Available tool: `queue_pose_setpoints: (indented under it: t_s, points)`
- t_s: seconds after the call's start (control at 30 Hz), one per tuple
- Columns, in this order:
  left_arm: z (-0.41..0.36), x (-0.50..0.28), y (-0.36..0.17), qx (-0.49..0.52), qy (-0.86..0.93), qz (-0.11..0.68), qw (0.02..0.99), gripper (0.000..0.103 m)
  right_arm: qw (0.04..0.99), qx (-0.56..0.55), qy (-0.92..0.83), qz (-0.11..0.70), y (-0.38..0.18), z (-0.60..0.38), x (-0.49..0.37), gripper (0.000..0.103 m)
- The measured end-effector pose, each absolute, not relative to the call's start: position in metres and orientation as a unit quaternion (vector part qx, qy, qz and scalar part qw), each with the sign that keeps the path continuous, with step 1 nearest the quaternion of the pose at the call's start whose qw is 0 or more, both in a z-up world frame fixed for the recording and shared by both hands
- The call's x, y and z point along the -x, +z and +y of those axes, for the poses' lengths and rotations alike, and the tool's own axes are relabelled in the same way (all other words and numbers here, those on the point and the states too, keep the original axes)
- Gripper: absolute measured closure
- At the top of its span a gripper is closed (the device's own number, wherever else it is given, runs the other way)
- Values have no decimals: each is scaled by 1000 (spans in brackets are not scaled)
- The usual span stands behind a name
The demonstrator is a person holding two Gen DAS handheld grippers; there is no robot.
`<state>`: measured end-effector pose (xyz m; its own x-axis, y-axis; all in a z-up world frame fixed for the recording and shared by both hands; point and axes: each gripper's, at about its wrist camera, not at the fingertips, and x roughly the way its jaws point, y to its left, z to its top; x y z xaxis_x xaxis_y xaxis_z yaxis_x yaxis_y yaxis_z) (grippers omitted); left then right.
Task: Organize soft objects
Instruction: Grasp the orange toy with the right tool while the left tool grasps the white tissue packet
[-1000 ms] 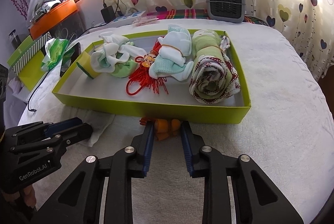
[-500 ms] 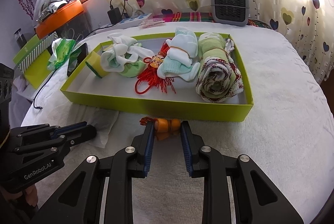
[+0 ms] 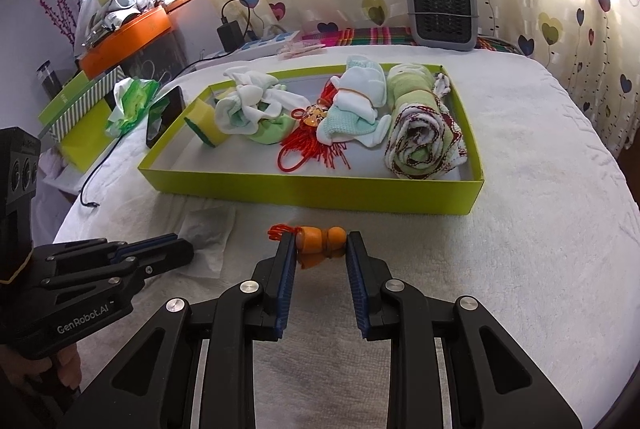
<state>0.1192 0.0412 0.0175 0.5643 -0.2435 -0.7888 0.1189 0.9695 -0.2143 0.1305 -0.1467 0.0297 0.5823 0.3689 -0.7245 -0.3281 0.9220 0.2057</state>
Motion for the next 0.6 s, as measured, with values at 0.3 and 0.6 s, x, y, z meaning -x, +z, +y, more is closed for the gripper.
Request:
queue_pose_setpoints:
  t_s: [0.3, 0.6]
  points:
    - [40, -116, 21, 64, -108, 451, 884, 93, 889, -27, 197, 413, 31, -146, -126, 76]
    - [41, -112, 28, 62, -108, 442, 888, 93, 891, -27, 199, 408, 34, -146, -123, 77]
